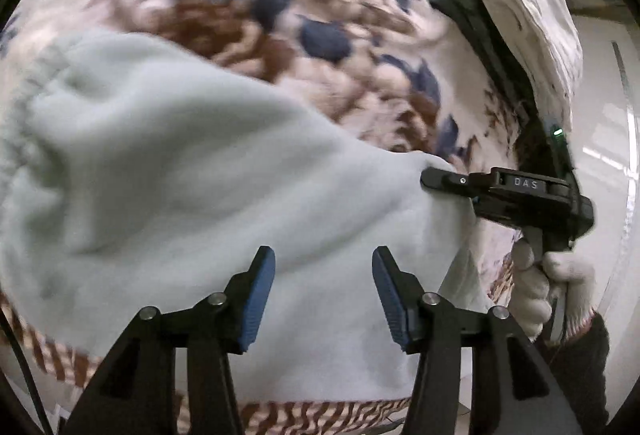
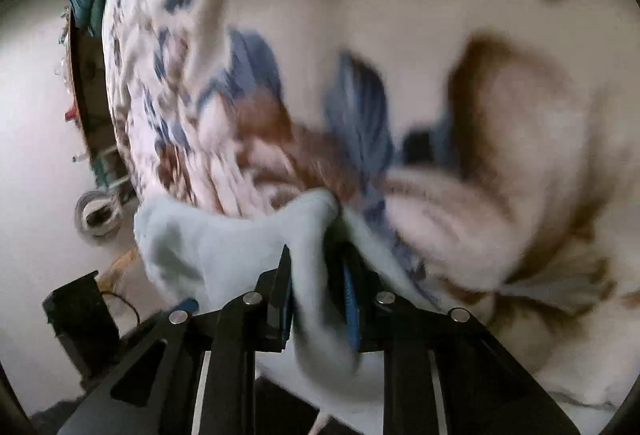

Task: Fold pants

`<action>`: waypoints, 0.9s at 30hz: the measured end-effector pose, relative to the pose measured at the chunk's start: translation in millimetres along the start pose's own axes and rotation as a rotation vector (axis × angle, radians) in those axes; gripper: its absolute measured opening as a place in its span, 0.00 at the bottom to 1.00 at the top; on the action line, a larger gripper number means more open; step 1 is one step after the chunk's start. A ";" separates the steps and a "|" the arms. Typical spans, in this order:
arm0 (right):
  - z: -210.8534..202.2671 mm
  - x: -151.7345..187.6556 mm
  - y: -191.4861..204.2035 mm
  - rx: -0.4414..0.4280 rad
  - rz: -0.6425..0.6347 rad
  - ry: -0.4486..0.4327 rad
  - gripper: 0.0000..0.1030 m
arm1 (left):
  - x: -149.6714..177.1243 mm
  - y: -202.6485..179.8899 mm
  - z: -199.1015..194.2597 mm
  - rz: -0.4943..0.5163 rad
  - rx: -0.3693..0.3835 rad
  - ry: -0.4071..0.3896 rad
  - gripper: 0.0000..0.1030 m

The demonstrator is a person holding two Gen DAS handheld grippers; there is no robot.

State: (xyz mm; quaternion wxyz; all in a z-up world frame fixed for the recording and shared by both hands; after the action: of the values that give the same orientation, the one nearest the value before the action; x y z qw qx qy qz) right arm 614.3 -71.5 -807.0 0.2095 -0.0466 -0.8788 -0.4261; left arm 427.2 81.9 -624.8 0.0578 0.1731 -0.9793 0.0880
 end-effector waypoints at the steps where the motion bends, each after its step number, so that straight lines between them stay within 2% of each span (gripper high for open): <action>1: -2.0 -0.3 8.9 0.029 -0.030 -0.009 0.28 | -2.3 -7.6 6.6 0.030 -0.018 0.005 0.47; 3: -13.9 3.2 13.2 0.104 -0.070 -0.076 0.44 | -6.3 -25.9 17.7 0.079 -0.047 0.000 0.53; 4: -34.6 2.7 12.3 0.184 -0.084 -0.151 0.56 | -8.1 -31.9 21.5 0.110 -0.063 -0.008 0.55; 6: -64.1 14.8 7.2 0.256 -0.100 -0.255 0.56 | -6.1 -30.8 24.1 0.151 -0.076 -0.018 0.55; 8: -80.2 39.8 16.0 0.197 -0.089 -0.312 0.56 | -8.8 -33.0 27.3 0.184 -0.084 -0.042 0.59; 10: -79.4 61.1 6.5 0.125 -0.070 -0.299 0.56 | -10.7 -35.2 30.8 0.208 -0.078 -0.069 0.84; 13: -53.3 86.9 -20.7 0.138 -0.035 -0.241 0.56 | -14.4 -32.8 38.0 0.249 -0.106 -0.096 0.88; 15: -33.9 89.7 -43.5 0.202 0.002 -0.253 0.43 | -14.5 -28.0 36.4 0.257 -0.109 -0.105 0.88; 16: -38.7 90.3 -64.6 0.250 0.054 -0.304 0.18 | -13.9 -22.9 30.0 0.251 -0.109 -0.119 0.88; 17: -40.8 92.5 -76.1 0.246 0.108 -0.339 0.11 | -12.9 -17.6 24.5 0.249 -0.107 -0.129 0.88; 19: -49.4 99.4 -86.7 0.165 0.217 -0.409 0.12 | -10.5 2.4 9.5 0.234 -0.118 -0.137 0.88; 21: -54.4 112.7 -75.4 0.170 0.249 -0.445 0.23 | -6.5 23.8 -6.5 0.198 -0.104 -0.136 0.88; 23: -63.4 139.8 -53.8 0.150 0.270 -0.503 0.52 | -1.6 54.6 -30.0 0.146 -0.094 -0.147 0.88; 25: -56.1 177.2 -29.6 0.065 0.314 -0.556 0.63 | 2.1 85.1 -49.0 0.096 -0.104 -0.168 0.88; 27: -30.0 211.7 -13.2 0.024 0.374 -0.555 0.63 | 6.1 118.6 -60.0 0.052 -0.133 -0.172 0.88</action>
State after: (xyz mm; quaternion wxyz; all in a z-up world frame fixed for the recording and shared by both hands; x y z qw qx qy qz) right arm 428.5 -123.4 -713.8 0.0375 -0.3190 -0.8835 -0.3410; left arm 385.0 201.1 -583.3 -0.0174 0.1502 -0.9885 0.0089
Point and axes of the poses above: each gripper's, at about its wrist camera, not at the fingertips, and z roughly the way its jaws point, y to its left, x to its underside, the point moved 8 cm from there along z, roughly the way its jaws point, and after that the axes turned 13 degrees about -x, right-handed, at the moved point
